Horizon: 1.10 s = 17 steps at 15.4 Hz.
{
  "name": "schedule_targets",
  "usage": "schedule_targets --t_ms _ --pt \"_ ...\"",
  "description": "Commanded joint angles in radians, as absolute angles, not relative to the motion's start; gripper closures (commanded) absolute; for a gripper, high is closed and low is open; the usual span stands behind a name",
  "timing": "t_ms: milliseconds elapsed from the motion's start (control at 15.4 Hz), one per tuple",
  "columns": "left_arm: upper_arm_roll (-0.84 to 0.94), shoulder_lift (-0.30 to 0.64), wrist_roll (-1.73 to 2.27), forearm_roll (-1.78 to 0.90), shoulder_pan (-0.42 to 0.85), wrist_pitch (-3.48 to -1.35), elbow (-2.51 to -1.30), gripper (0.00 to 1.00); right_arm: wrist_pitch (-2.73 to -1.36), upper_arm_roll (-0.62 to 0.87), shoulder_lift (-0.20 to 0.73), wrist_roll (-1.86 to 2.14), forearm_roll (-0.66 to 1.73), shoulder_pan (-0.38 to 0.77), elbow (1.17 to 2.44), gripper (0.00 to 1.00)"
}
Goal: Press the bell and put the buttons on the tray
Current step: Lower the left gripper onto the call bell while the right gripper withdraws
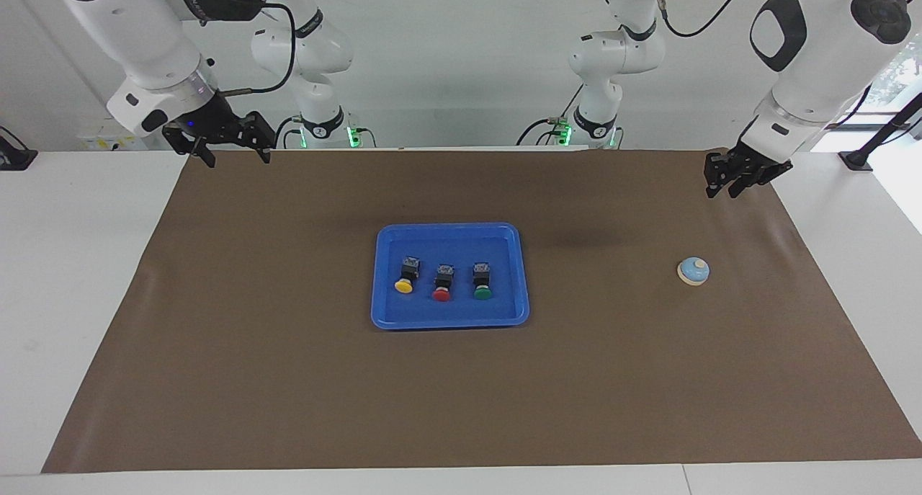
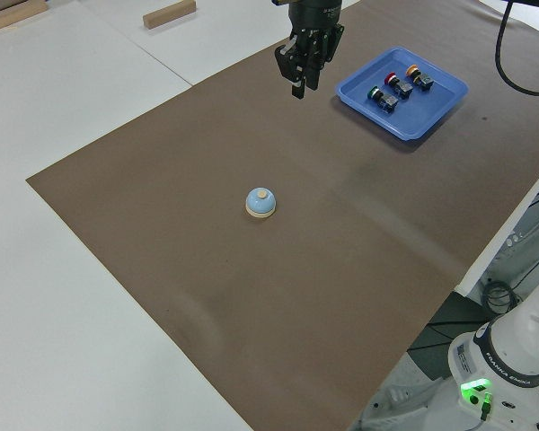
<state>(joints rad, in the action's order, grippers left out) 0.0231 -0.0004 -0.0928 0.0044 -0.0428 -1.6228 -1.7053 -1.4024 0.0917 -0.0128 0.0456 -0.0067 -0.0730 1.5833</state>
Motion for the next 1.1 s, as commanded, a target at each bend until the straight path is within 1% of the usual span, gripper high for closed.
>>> schedule_targets --t_ms 0,260,325,455,584,779,909,1039 --pt "0.026 -0.041 -0.086 0.006 -0.067 -1.706 -1.801 1.0 -1.417 0.129 -0.015 0.055 -0.029 -0.1 1.6 0.0" --pt "0.026 -0.018 -0.095 0.008 -0.094 -1.845 -1.913 1.0 -1.413 0.127 -0.005 0.057 -0.037 -0.095 1.571 0.0" --pt "0.026 0.004 -0.095 0.008 -0.098 -1.868 -1.928 1.0 -1.411 0.127 -0.003 0.057 -0.037 -0.097 1.563 0.0" --pt "0.026 0.034 -0.095 0.008 -0.104 -1.904 -1.943 1.0 -1.401 0.127 -0.006 0.057 -0.031 -0.1 1.555 0.0" --pt "0.026 0.052 -0.097 0.008 -0.124 -1.965 -1.977 1.0 -1.375 0.121 -0.006 0.058 -0.02 -0.106 1.51 0.0" --pt "0.026 0.081 -0.097 0.009 -0.136 -2.069 -2.011 1.0 -1.368 0.103 -0.008 0.058 -0.014 -0.095 1.508 0.0" --pt "0.026 0.092 -0.098 0.009 -0.167 -2.114 -2.022 1.0 -1.373 0.101 -0.008 0.058 -0.014 -0.092 1.509 0.0" --pt "0.026 0.097 -0.097 0.009 -0.161 -2.146 -2.04 1.0 -1.377 0.089 -0.009 0.061 -0.014 -0.083 1.516 0.0"
